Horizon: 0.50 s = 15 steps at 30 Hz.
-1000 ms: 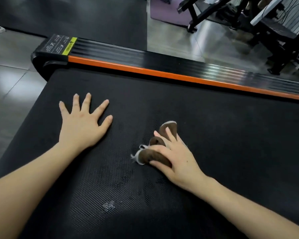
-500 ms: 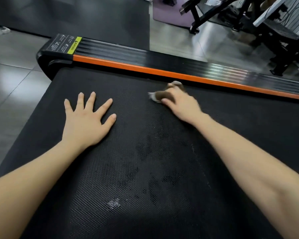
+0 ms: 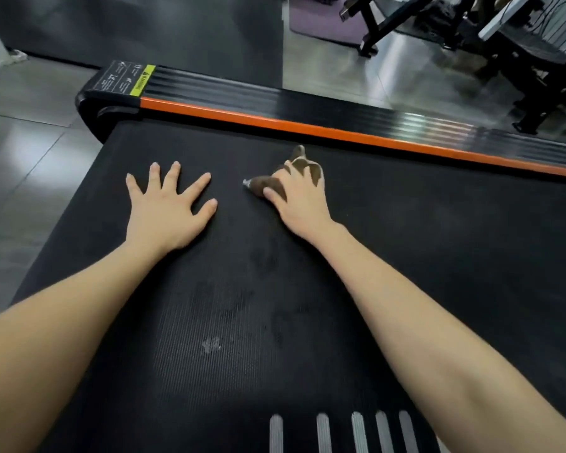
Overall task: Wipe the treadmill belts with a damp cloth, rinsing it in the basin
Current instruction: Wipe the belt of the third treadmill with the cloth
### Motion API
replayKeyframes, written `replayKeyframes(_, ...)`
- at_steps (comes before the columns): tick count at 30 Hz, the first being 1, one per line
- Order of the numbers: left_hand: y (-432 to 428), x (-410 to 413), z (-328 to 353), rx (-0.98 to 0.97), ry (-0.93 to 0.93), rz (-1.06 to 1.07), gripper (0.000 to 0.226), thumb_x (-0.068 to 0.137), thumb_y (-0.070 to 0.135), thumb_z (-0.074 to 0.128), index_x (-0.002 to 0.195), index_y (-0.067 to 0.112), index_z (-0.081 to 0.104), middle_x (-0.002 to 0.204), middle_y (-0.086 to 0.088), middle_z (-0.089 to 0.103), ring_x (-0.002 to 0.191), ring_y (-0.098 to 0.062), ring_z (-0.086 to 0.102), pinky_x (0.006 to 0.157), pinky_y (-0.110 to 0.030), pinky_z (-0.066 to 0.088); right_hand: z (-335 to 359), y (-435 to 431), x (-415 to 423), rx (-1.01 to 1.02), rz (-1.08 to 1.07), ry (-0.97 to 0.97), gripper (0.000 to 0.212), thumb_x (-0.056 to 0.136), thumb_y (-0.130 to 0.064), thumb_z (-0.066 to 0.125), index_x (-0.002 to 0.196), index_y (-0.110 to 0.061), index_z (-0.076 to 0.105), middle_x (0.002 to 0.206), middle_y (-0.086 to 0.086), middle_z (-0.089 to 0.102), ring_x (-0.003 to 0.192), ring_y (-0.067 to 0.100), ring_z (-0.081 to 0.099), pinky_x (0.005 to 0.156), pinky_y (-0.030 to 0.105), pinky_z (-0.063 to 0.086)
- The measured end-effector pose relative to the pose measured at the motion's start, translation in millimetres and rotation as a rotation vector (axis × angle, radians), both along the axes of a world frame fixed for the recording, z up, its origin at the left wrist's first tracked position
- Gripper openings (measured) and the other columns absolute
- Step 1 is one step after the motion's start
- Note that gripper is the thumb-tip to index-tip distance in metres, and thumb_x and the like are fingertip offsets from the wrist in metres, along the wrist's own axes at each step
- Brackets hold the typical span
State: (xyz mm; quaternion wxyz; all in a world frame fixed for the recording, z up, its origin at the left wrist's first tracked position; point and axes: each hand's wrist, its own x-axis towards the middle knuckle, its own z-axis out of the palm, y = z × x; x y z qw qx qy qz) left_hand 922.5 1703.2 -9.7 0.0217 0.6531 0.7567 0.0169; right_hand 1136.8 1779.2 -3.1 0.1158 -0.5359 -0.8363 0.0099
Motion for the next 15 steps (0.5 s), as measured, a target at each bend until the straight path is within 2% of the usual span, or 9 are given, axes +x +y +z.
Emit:
replayKeyframes(3, -1, 0, 3, 0.02, -0.044, -0.005, 0.06, 0.092, 0.064, 0.018, 0.148, 0.043, 0.017, 0.159, -0.01, 0.011, 0.145, -0.035, 0.001, 0.113, -0.061, -0.001, 7, -120, 25, -0.03, 0.212, 0.045, 0.042, 0.091, -0.05, 0.038, 0.106, -0.018, 0.061, 0.135, 0.01, 0.051, 0.128, 0.037, 0.039, 0.107, 0.062, 0.021)
replayKeyframes(6, -17, 7, 15, 0.031, -0.119, 0.016, 0.058, 0.095, 0.057, 0.026, 0.148, 0.035, 0.028, 0.157, -0.013, 0.018, 0.145, -0.035, 0.007, 0.114, -0.06, 0.002, 9, -245, 60, -0.083, 0.399, -0.006, 0.033, 0.088, -0.051, 0.042, 0.105, -0.026, 0.055, 0.14, 0.009, 0.048, 0.133, 0.039, 0.035, 0.109, 0.063, 0.02)
replayKeyframes(9, -67, 27, 20, 0.025, -0.162, 0.064, 0.052, 0.098, 0.048, 0.026, 0.148, 0.034, 0.028, 0.158, -0.013, 0.013, 0.145, -0.037, 0.005, 0.113, -0.061, 0.002, 11, -262, 84, -0.066, 0.527, -0.057, 0.035, 0.087, -0.054, 0.041, 0.108, -0.028, 0.054, 0.142, 0.006, 0.047, 0.134, 0.035, 0.037, 0.108, 0.06, 0.027)
replayKeyframes(11, -116, 41, 22, 0.034, -0.141, 0.069, 0.049, 0.1, 0.044, 0.023, 0.148, 0.034, 0.026, 0.159, -0.012, 0.012, 0.145, -0.038, 0.005, 0.111, -0.062, 0.001, 11, -225, 69, -0.068, 0.449, -0.06, 0.04, 0.087, -0.052, 0.039, 0.107, -0.024, 0.059, 0.139, 0.005, 0.05, 0.132, 0.032, 0.041, 0.105, 0.063, 0.028)
replayKeyframes(15, -192, 46, 16, -0.025, -0.077, 0.073, 0.049, 0.1, 0.045, 0.016, 0.149, 0.039, 0.019, 0.16, -0.006, 0.009, 0.146, -0.035, 0.001, 0.109, -0.065, -0.003, 14, -155, 14, -0.137, -0.095, 0.032, 0.035, 0.094, -0.049, 0.042, 0.115, -0.026, 0.057, 0.147, 0.0, 0.039, 0.137, 0.028, 0.028, 0.107, 0.063, 0.015)
